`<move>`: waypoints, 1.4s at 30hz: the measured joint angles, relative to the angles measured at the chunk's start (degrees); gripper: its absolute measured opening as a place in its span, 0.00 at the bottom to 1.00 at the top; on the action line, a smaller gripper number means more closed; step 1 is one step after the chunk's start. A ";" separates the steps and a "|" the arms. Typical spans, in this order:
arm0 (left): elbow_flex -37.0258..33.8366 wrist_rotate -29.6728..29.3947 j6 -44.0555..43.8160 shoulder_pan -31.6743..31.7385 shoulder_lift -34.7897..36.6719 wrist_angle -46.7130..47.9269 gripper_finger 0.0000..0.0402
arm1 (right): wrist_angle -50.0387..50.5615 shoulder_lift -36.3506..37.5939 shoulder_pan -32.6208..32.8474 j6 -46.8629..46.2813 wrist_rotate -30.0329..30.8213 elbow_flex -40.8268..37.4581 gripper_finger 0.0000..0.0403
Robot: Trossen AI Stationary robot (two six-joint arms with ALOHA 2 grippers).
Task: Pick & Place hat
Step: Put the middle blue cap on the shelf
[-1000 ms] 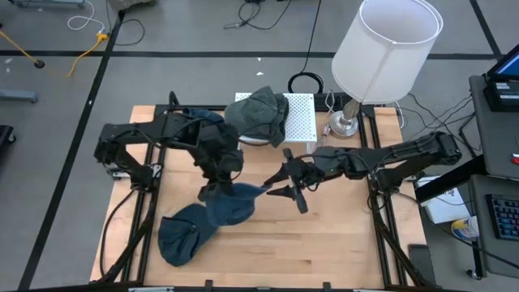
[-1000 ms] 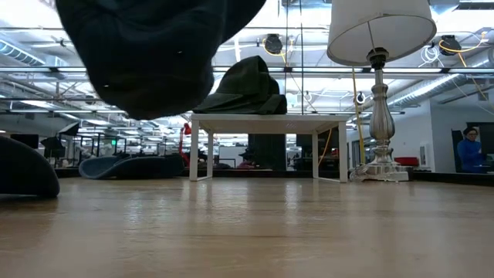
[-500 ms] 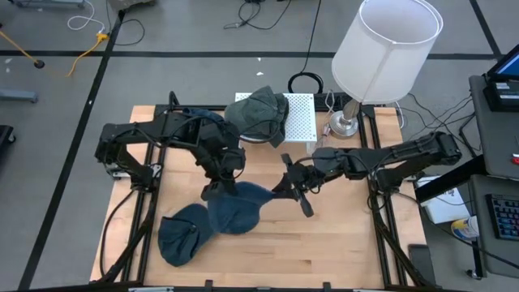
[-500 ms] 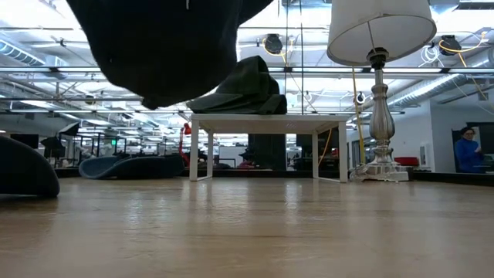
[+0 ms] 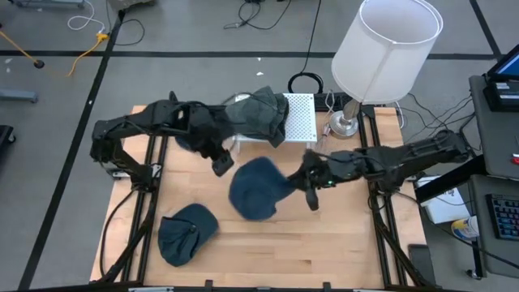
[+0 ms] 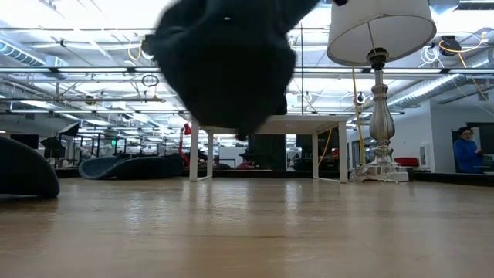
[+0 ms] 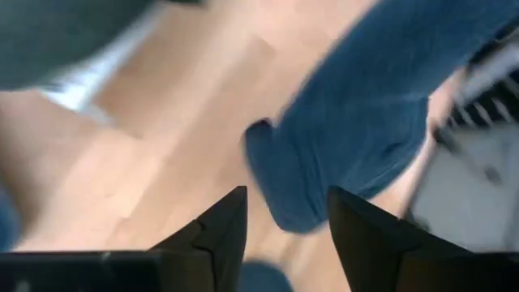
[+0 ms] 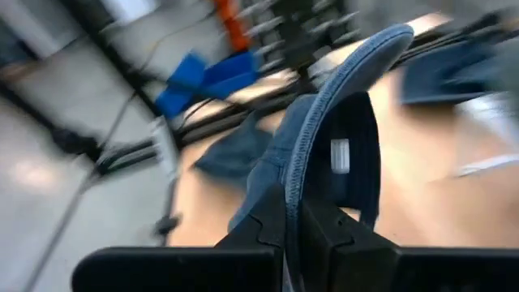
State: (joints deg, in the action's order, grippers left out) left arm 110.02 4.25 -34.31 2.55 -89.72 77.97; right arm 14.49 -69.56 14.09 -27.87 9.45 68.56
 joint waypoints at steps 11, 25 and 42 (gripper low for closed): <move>-4.85 -34.86 -17.32 -11.09 11.17 -4.13 0.47 | -0.55 8.53 14.71 -4.05 40.84 -6.69 0.01; -32.55 -62.66 -35.12 -28.12 20.13 -28.20 0.45 | -38.46 2.65 22.62 31.83 58.74 -10.41 0.01; -39.94 -48.87 -11.64 -21.95 17.96 -60.44 0.45 | -53.71 -3.45 21.97 38.23 50.38 -10.43 0.01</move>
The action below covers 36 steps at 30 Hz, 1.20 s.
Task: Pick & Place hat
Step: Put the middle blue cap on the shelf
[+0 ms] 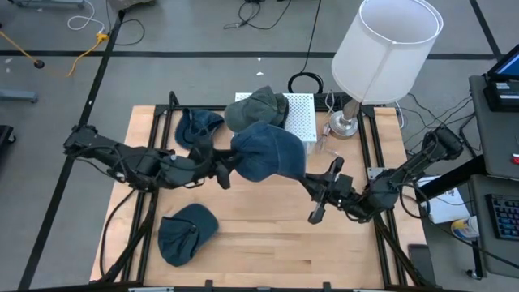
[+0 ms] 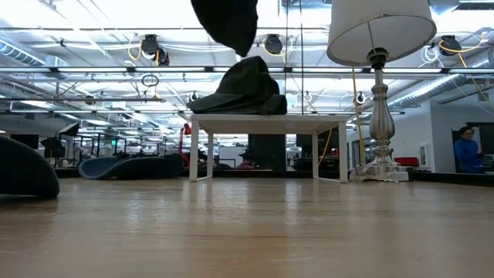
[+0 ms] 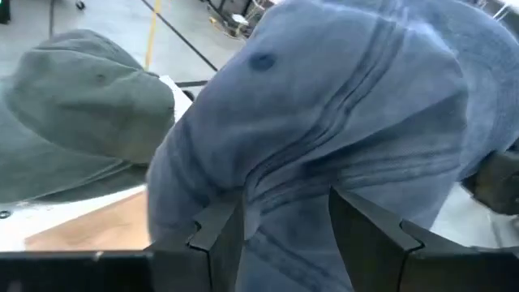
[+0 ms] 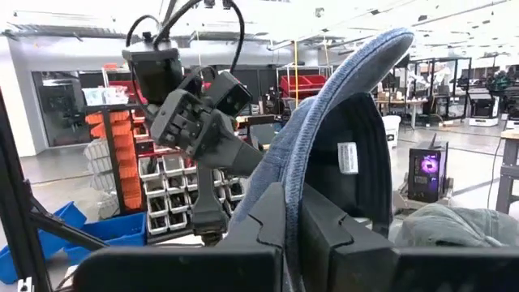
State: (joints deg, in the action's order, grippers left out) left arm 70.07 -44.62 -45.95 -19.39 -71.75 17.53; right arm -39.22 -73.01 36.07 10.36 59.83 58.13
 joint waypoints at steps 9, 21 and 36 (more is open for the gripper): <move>0.01 11.49 2.27 1.02 -3.59 -10.52 0.45 | -2.42 0.20 0.38 2.41 0.11 0.00 0.01; 0.10 5.07 -0.87 -1.45 -0.44 -5.23 0.45 | -5.82 1.79 3.68 12.62 7.75 0.00 0.01; 0.05 -5.98 6.11 -2.97 -0.56 -0.15 0.45 | -5.01 2.05 3.39 14.40 -4.00 0.04 0.01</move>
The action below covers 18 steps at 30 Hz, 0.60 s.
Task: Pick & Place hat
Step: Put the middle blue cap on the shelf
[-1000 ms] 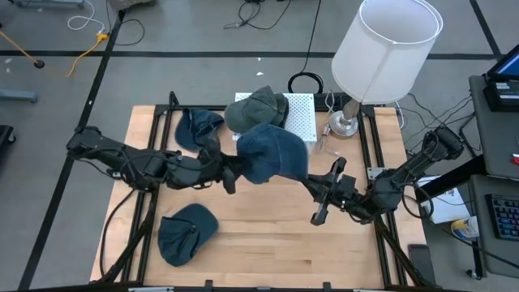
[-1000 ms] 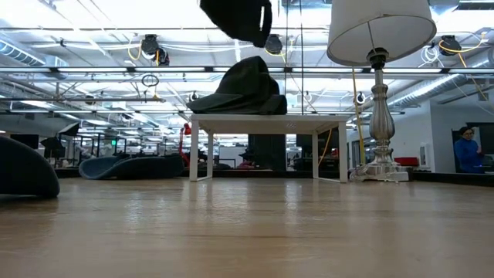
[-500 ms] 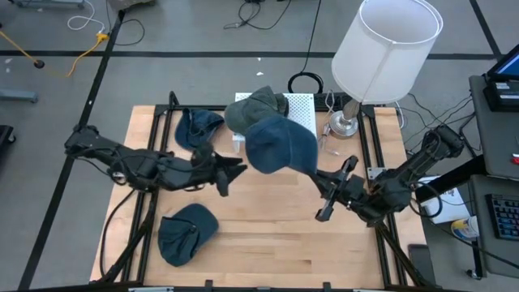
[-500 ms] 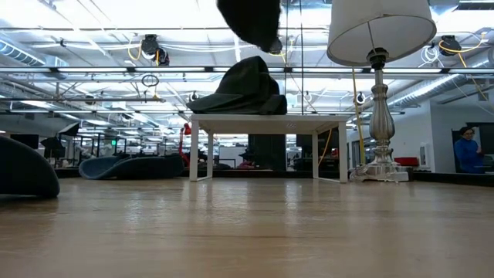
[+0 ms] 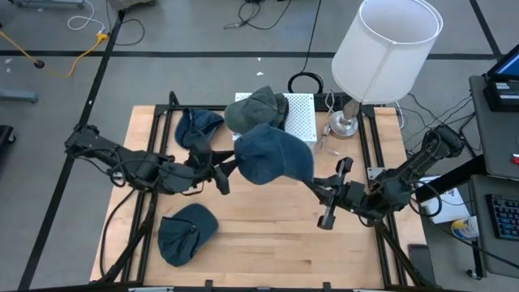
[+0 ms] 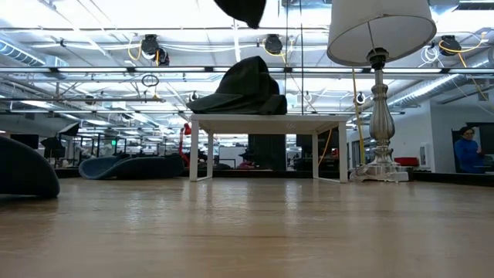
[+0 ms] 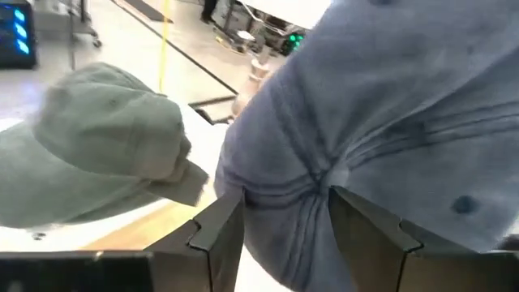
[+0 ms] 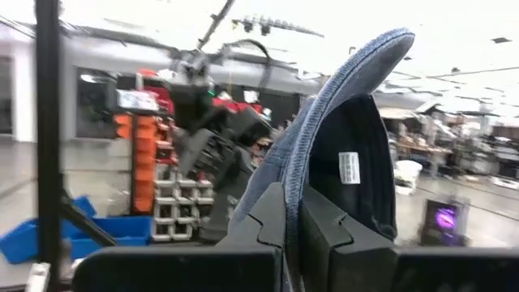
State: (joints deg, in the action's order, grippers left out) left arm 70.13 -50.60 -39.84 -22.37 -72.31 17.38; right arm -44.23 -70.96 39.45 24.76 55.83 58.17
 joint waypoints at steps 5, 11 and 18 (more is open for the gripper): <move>0.00 7.26 2.54 1.61 -0.10 -7.77 0.45 | 0.68 0.00 0.03 -0.12 -0.65 0.02 0.01; 0.00 12.23 4.58 2.59 -1.20 -11.60 0.45 | -0.92 0.02 -0.23 -0.22 -3.45 0.02 0.01; -0.03 18.99 3.77 3.01 -3.63 -15.73 0.45 | -1.12 0.02 -0.41 -0.14 -3.20 0.02 0.01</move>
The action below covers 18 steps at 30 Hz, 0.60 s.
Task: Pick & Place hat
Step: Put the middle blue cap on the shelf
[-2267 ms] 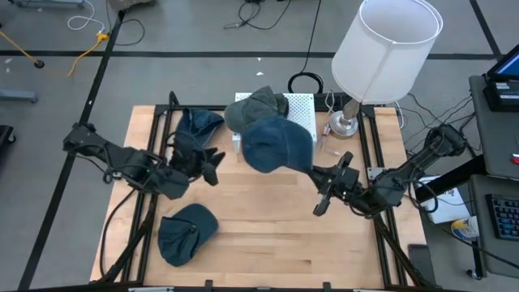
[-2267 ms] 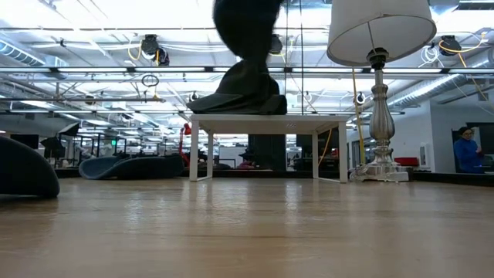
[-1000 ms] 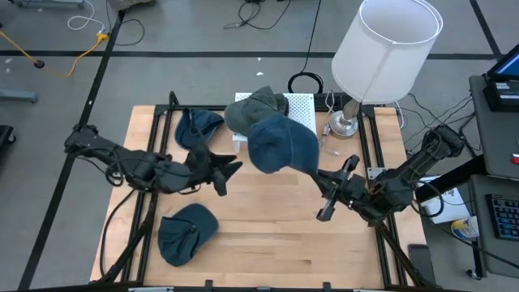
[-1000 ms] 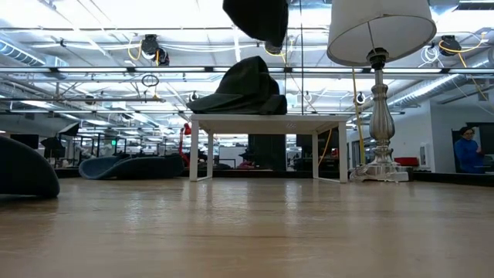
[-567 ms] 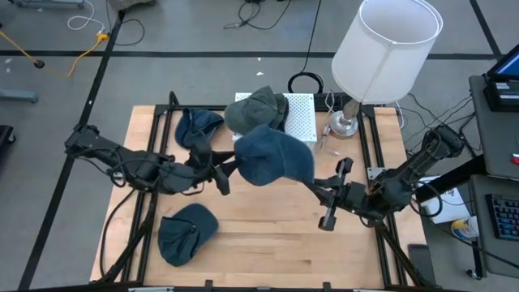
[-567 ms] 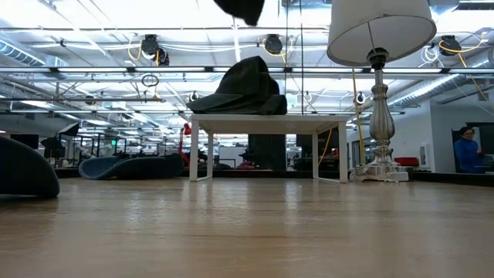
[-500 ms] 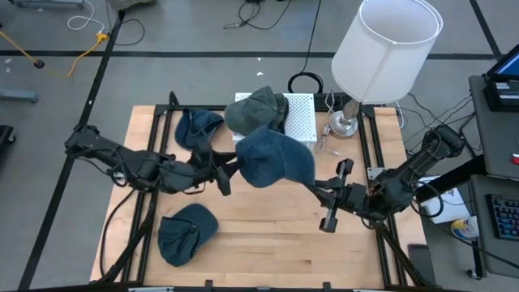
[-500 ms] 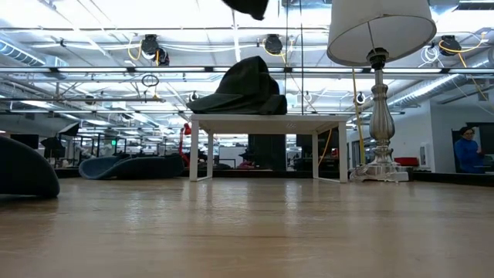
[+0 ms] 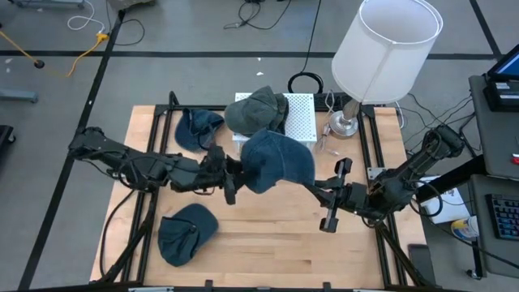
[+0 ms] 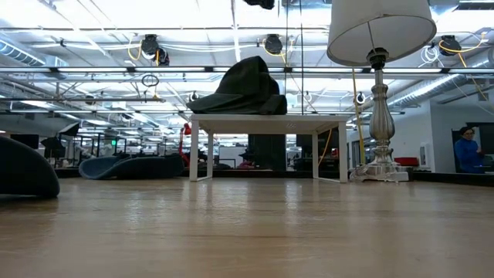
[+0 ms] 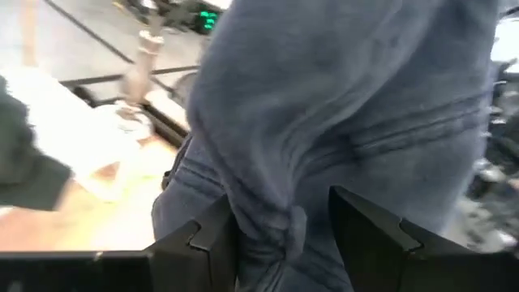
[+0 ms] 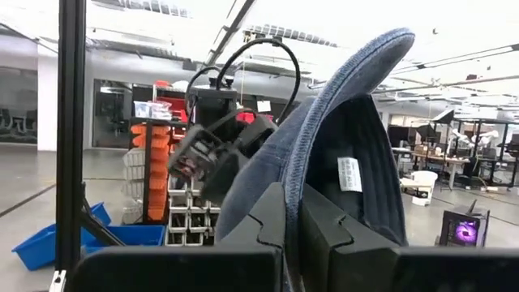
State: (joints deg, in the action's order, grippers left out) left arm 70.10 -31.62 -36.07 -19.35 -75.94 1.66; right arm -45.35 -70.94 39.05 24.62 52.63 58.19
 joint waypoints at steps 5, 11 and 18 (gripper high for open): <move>0.01 1.64 -0.73 0.00 0.54 -4.04 0.37 | 1.45 -0.02 0.07 0.80 3.40 0.00 0.02; 0.01 6.23 -2.05 -0.60 2.71 -5.01 0.08 | 1.03 0.02 0.90 3.97 7.13 0.00 0.04; 0.01 8.51 -4.81 -0.48 6.72 -4.78 0.08 | 2.06 0.04 2.84 4.62 14.13 0.02 0.05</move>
State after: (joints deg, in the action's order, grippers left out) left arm 70.11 -23.10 -40.88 -19.84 -69.23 -3.12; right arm -43.29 -70.89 41.88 29.24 66.75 58.22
